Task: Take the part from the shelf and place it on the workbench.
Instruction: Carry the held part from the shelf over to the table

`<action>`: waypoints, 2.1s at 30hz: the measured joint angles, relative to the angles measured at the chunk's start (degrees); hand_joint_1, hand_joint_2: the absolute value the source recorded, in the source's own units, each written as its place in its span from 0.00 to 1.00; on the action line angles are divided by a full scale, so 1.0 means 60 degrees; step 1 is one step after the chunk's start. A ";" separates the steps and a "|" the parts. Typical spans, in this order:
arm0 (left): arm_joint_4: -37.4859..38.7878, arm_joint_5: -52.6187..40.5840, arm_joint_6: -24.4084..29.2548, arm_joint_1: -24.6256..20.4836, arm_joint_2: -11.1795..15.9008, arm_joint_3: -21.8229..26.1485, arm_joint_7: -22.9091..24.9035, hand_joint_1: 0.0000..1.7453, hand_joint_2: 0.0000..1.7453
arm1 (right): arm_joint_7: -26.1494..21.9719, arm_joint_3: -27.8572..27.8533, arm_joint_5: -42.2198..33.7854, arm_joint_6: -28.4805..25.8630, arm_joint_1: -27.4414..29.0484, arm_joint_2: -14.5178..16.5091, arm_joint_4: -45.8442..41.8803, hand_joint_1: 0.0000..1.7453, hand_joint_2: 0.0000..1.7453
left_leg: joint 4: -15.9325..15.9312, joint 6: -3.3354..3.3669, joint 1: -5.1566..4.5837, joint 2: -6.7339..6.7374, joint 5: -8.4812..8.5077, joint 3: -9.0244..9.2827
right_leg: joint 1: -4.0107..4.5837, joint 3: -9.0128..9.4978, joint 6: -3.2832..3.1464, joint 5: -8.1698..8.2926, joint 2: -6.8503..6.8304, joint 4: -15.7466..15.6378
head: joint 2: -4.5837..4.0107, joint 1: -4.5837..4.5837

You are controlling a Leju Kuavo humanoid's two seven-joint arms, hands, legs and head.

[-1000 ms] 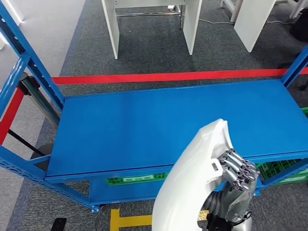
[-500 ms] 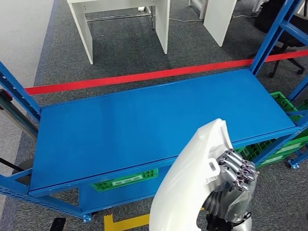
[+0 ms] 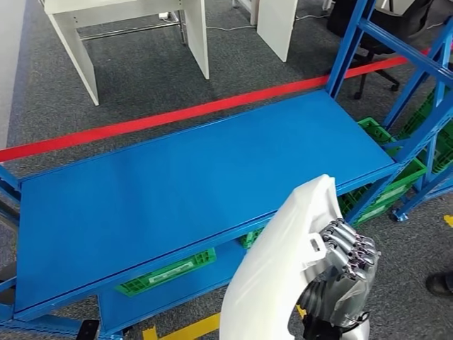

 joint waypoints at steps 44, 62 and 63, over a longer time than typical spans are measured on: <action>0.0000 -0.0044 -0.0051 -0.0019 -0.0001 0.0010 -0.0067 0.00 1.00 | -0.0044 -0.0005 -0.0139 -0.0062 -0.0009 -0.0040 -0.0006 1.00 1.00 | -0.0035 0.0214 -0.0192 0.1420 0.0110 -0.0090 | 0.0147 0.0118 -0.0054 -0.0266 -0.1519 0.0210 | 0.0000 0.0159; 0.0000 -0.0049 -0.0051 0.0007 0.0060 0.0006 -0.0082 0.00 1.00 | -0.0056 0.0002 -0.0158 -0.0063 -0.0004 -0.0040 -0.0010 1.00 1.00 | 0.0129 -0.0143 0.0030 0.0077 0.0085 -0.0091 | 0.0084 0.0120 -0.0177 -0.0086 0.0000 0.0026 | 0.0000 0.0057; 0.0000 -0.0049 -0.0051 0.0006 0.0059 0.0005 -0.0081 0.00 1.00 | -0.0055 0.0002 -0.0159 -0.0063 0.0001 -0.0040 -0.0010 1.00 1.00 | 0.0082 -0.0111 0.0017 0.0050 0.0041 -0.0078 | 0.0073 0.0061 -0.0112 -0.0064 0.0099 0.0043 | 0.0000 0.0059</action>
